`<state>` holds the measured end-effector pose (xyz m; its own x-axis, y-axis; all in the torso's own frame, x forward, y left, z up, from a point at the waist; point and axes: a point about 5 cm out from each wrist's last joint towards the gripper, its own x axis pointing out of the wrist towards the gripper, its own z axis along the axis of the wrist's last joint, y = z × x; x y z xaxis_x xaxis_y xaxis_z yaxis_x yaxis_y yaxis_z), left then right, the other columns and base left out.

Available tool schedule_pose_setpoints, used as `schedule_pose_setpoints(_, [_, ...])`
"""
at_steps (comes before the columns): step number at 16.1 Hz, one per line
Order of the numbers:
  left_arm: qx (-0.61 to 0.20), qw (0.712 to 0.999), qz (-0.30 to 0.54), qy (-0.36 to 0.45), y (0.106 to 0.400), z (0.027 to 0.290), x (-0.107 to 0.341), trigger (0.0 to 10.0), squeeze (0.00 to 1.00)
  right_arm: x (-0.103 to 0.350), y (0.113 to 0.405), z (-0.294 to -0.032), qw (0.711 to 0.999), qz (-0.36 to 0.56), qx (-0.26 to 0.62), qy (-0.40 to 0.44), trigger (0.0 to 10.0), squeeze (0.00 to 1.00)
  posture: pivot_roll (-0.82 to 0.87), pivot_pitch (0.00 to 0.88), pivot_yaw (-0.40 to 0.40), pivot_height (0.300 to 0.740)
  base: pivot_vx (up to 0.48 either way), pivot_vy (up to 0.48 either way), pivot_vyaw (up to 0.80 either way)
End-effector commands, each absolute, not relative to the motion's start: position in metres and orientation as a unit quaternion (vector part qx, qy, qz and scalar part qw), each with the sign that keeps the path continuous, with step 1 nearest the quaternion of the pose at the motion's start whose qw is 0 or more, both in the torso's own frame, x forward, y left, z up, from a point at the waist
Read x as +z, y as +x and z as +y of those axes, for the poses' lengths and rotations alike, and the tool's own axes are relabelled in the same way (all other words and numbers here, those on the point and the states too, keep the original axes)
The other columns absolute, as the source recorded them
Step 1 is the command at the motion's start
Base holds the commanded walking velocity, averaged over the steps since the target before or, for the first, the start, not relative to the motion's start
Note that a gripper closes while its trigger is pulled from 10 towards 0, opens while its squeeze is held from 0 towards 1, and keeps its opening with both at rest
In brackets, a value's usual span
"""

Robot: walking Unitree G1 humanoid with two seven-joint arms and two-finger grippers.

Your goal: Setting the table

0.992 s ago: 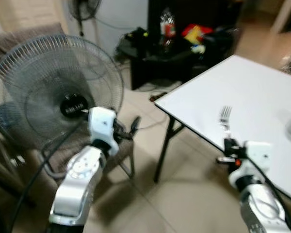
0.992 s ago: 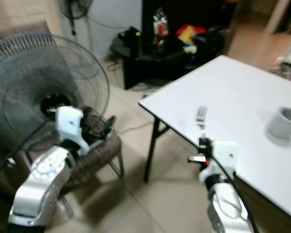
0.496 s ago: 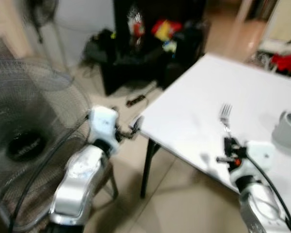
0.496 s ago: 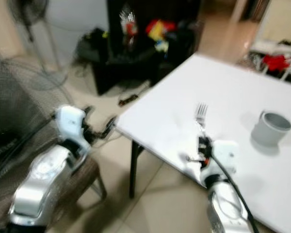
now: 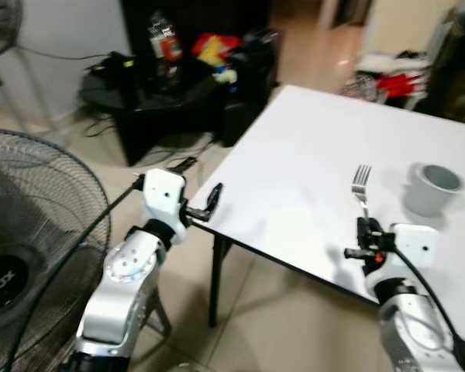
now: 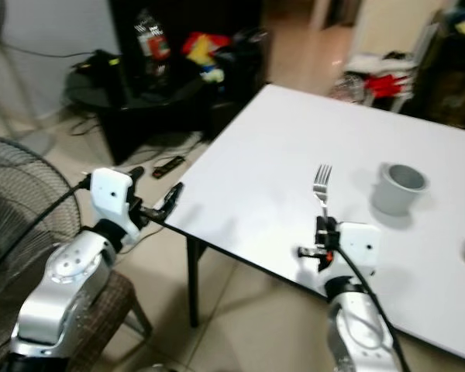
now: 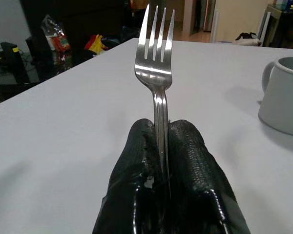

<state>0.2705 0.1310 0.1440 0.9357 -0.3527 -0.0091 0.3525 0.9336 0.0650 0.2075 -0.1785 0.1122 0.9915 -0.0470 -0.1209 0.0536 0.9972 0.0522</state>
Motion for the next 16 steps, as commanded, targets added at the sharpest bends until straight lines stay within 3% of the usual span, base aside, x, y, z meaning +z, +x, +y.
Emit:
schedule_pose_setpoints(1, [-0.177,0.984,-0.008,0.036,0.270,0.132,0.147,10.0,0.00,0.116,0.209,-0.178,0.998,0.054,-0.024,0.026,10.0,0.00,0.00,0.000,0.009,0.740,0.000,0.000,0.00])
schedule_pose_setpoints(4, [-0.176,0.984,-0.007,0.038,0.271,0.132,0.146,10.0,0.00,0.116,0.210,-0.178,0.998,0.057,-0.025,0.026,10.0,0.00,0.00,0.000,0.009,0.740,0.000,0.000,-0.80])
schedule_pose_setpoints(16, [-0.191,0.981,-0.007,0.043,0.275,0.129,0.148,10.0,0.00,0.106,0.220,-0.182,0.993,0.111,-0.044,0.026,10.0,0.00,-0.01,0.000,0.025,0.740,0.000,0.000,0.00])
